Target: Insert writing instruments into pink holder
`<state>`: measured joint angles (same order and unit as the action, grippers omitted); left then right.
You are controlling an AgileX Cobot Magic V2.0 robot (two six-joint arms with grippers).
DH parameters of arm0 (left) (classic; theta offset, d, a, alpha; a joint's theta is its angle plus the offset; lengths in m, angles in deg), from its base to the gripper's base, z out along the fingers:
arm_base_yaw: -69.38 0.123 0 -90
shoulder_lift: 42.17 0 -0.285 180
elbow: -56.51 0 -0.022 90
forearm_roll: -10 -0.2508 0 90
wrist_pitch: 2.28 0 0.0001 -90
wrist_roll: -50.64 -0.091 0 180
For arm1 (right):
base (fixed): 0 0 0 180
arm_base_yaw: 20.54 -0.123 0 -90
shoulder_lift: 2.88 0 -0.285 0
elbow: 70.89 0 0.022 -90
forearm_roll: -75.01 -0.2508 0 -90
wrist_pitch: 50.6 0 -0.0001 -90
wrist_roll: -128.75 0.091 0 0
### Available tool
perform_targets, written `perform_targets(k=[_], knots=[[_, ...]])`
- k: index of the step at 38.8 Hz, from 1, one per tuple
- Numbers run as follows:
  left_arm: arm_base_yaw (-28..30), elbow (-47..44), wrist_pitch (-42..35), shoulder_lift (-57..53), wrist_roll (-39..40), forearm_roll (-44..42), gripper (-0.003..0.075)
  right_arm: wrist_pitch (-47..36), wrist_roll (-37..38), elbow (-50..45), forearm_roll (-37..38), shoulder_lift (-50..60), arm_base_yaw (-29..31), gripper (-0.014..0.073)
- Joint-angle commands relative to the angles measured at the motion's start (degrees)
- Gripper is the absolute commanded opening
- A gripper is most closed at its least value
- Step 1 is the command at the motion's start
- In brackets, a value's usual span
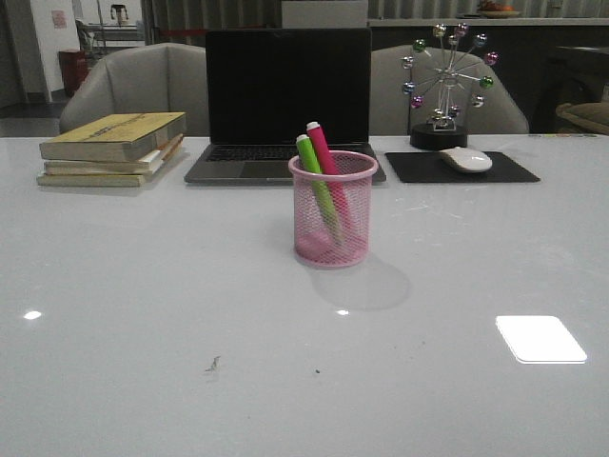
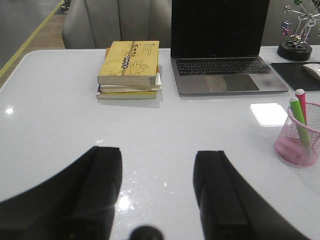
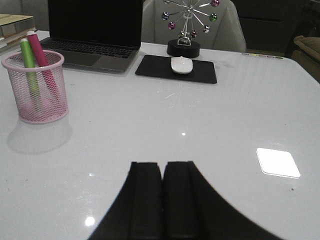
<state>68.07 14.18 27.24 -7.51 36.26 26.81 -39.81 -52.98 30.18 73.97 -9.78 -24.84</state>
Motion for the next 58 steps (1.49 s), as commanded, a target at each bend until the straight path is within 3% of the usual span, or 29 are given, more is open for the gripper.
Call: perform_targets(k=[1,24,28,37,58], knots=[[0.11,1.63,-4.73,0.26,0.15,0.97,0.0405,-4.67,-0.38,-0.08,0.52,0.77,0.0,0.0024],[0.11,1.63,-5.03,0.26,0.15,-0.69,0.04,-4.67,-0.38,-0.08,0.52,0.77,0.0,0.0024],[0.11,1.63,-5.29,0.26,0.15,-0.94,0.0342,-4.67,-0.38,-0.08,0.52,0.77,0.0,0.0024],[0.11,1.63,-5.43,-0.26,0.15,-0.94,0.0093,-4.67,-0.38,-0.08,0.52,0.77,0.0,0.0024],[0.11,-0.72,-7.95,-17.9,0.15,-3.49,0.0098,-4.67,-0.38,-0.08,0.52,0.77,0.0,0.0024]])
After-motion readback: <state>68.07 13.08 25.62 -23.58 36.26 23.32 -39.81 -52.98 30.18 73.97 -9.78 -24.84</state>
